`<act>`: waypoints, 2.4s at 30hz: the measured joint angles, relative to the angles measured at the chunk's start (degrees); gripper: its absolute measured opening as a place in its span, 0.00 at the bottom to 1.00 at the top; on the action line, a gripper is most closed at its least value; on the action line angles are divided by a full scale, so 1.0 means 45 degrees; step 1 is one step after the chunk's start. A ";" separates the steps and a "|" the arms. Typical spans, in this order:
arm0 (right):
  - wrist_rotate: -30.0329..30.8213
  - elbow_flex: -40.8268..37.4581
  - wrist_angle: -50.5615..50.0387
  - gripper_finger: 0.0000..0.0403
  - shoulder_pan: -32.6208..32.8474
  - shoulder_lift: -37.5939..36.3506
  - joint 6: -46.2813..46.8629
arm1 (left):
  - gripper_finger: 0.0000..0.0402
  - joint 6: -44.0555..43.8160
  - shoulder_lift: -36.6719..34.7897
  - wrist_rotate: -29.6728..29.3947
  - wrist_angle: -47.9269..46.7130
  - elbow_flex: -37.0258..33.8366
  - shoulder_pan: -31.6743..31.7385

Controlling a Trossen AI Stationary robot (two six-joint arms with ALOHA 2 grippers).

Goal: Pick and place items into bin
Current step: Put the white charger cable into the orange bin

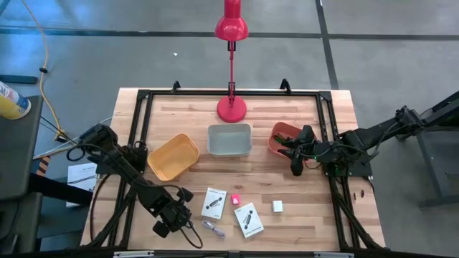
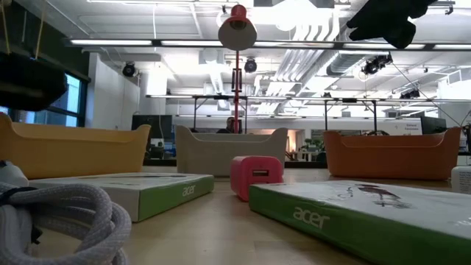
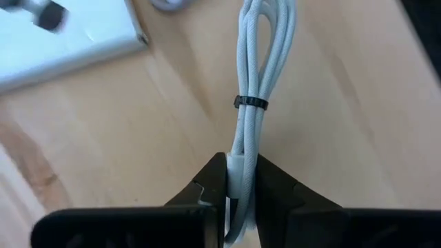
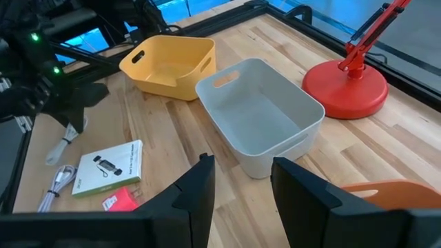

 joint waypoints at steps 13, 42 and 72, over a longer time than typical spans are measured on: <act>0.0014 0.0000 -0.0252 0.33 0.0000 0.0000 -0.0022 | 0.09 -0.2791 -0.2140 -0.3049 -0.0967 0.0000 0.0000; -0.0113 0.0000 -0.0421 0.33 0.0005 0.0000 0.0120 | 0.08 -0.4658 -0.3709 -0.4923 -0.2509 0.0005 0.2799; -0.1231 -0.0005 -0.0631 0.33 0.0040 -0.0005 0.0688 | 0.06 0.0420 -0.4754 -0.4306 0.0774 0.0015 0.7144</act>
